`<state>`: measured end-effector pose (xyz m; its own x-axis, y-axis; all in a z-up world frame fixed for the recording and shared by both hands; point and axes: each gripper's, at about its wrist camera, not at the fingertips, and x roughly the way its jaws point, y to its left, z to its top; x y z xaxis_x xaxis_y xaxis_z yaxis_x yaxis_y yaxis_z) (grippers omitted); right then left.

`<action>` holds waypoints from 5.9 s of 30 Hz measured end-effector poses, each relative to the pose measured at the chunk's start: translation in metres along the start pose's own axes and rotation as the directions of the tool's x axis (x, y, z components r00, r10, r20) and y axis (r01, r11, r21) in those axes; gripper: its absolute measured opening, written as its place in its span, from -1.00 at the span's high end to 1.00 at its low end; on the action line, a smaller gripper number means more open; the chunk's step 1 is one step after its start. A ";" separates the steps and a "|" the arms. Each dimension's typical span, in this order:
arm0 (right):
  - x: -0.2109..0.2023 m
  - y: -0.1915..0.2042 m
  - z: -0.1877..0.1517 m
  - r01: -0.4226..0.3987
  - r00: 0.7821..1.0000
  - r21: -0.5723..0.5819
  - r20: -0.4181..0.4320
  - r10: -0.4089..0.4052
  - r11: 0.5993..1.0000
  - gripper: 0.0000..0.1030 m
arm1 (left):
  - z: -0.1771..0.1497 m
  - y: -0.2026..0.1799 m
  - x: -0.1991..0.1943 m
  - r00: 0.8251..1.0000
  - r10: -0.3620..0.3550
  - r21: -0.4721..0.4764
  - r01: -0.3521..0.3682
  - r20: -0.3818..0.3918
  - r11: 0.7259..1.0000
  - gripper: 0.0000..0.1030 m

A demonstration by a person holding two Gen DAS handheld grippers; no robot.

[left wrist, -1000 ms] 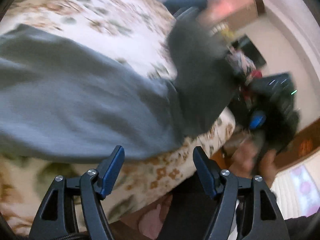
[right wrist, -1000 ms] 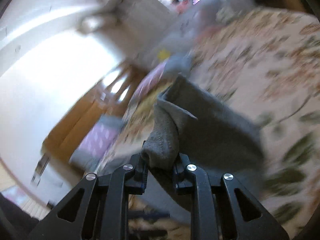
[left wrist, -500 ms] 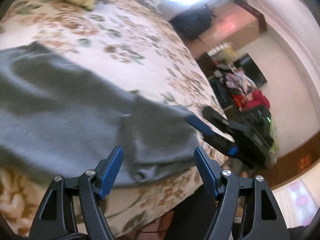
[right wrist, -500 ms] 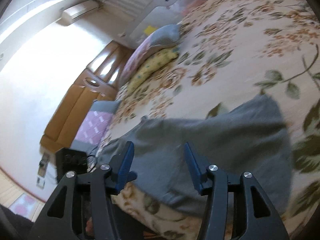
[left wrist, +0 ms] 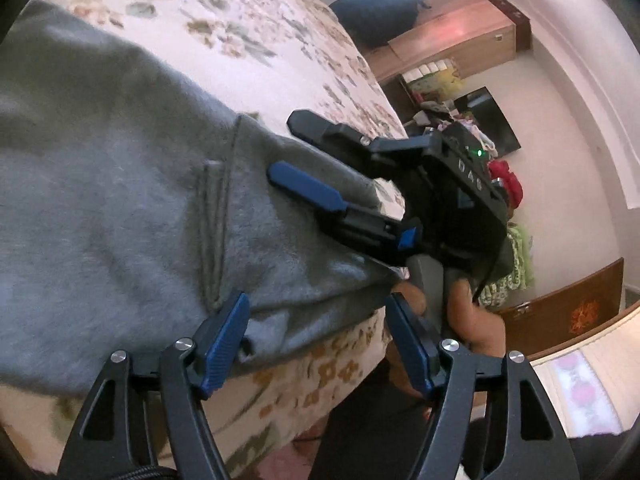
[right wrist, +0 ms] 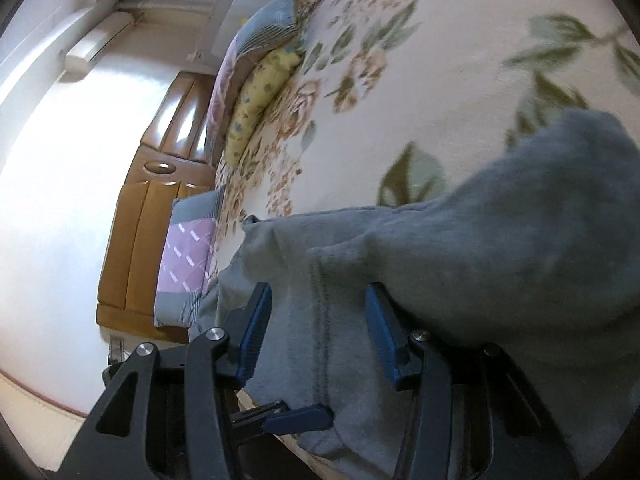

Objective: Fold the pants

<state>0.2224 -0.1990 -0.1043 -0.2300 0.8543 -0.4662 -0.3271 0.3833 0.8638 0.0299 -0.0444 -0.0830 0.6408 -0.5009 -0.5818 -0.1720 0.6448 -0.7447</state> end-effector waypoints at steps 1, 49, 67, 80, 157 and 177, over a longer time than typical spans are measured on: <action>0.000 0.005 0.001 -0.009 1.000 -0.008 -0.003 0.009 1.000 0.01 | 0.000 0.001 -0.008 1.000 0.023 0.007 -0.023 0.011 1.000 -0.42; 0.353 0.307 -0.047 -0.231 0.849 -0.696 -0.485 -0.208 0.680 -0.24 | -0.091 0.212 -0.302 0.671 0.561 -0.772 0.029 0.486 0.635 -0.56; 0.510 0.319 -0.099 -0.298 0.669 -0.870 -0.484 -0.565 0.393 0.23 | -0.078 0.211 -0.287 0.585 0.627 -0.757 -0.032 0.515 0.652 -0.91; 0.381 0.335 -0.021 -0.268 0.862 -0.746 -0.468 -0.195 0.609 0.88 | -0.051 0.155 -0.299 0.591 0.508 -0.559 -0.112 0.627 0.821 0.56; -0.129 0.035 -0.002 0.113 0.953 -0.249 0.301 -0.034 0.962 0.14 | -0.034 -0.045 -0.092 0.928 0.300 0.095 -0.327 0.220 0.940 -0.39; 0.102 0.162 0.045 0.218 0.951 -0.485 -0.088 -0.295 0.847 -0.28 | 0.003 0.069 -0.138 0.949 0.248 -0.014 -0.250 0.194 0.968 -0.44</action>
<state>0.1871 -0.0337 -0.0030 -0.2030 0.6688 -0.7152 -0.7718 0.3401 0.5372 -0.0682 0.0713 -0.0530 0.7105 -0.2038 -0.6735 -0.3371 0.7416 -0.5800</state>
